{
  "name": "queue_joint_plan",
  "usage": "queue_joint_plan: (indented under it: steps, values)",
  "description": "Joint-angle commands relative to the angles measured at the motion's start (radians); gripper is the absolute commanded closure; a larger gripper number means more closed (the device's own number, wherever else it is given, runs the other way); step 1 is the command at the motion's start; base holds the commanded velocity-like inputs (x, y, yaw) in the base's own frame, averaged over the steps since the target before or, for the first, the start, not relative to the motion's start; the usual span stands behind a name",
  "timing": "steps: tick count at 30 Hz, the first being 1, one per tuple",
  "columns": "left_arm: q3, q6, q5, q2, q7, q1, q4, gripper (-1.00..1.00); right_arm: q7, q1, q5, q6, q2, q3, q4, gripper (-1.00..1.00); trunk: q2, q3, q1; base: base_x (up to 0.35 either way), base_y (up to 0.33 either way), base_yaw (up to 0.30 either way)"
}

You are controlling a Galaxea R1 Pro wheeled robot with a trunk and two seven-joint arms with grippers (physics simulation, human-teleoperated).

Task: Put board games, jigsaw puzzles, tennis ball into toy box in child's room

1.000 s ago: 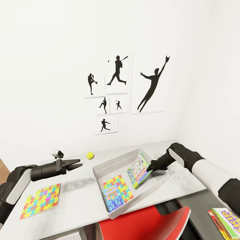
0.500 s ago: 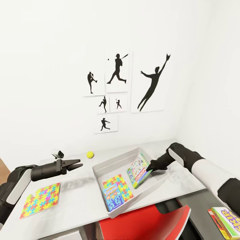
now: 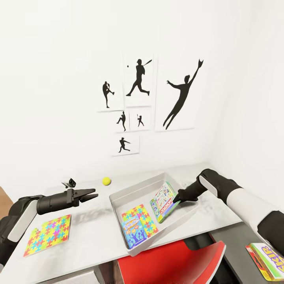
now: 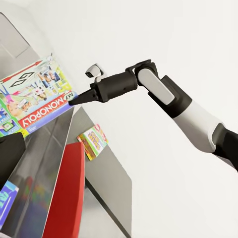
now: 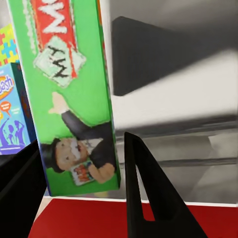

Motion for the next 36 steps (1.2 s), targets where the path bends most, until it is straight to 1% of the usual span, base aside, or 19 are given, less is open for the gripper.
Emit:
queue_joint_plan:
  steps: [1,7,9,12,16,25,36]
  values:
    - [-0.002,0.005,0.002,0.001,-0.002,-0.001,0.000,-1.00,0.010,-0.002,0.006,0.000,-0.001,0.004,-0.001,1.00,-0.002,-0.003,0.001,0.000,0.000,0.000]
    - [-0.002,0.005,0.002,0.001,-0.002,-0.001,0.000,-1.00,0.015,-0.002,0.004,0.000,-0.001,0.001,-0.001,1.00,-0.002,-0.003,0.001,0.000,0.000,0.000]
    - [-0.002,0.005,0.002,0.001,-0.002,-0.001,0.000,-1.00,0.030,-0.002,0.005,0.000,0.000,0.001,-0.001,1.00,-0.002,-0.004,0.001,0.000,0.000,0.000]
    - [-0.002,0.005,0.002,0.001,-0.002,-0.001,0.000,-1.00,0.071,-0.002,0.007,0.000,-0.001,0.002,-0.001,1.00,-0.002,-0.006,0.001,0.000,0.000,0.000]
    - [-0.002,0.005,0.002,0.000,-0.002,-0.001,0.000,-1.00,0.089,-0.002,0.008,0.000,-0.001,0.003,-0.001,1.00,-0.002,-0.008,0.001,0.000,0.000,0.000]
    - [-0.003,0.005,0.002,0.000,-0.002,-0.001,0.000,-1.00,0.094,-0.002,0.008,0.000,-0.002,0.008,-0.001,1.00,-0.002,-0.015,0.001,0.000,0.000,0.000]
    - [-0.003,0.005,0.002,-0.001,-0.002,-0.001,0.000,-1.00,0.093,-0.002,0.009,0.000,-0.002,0.008,-0.001,1.00,-0.002,-0.015,0.001,0.000,0.000,0.000]
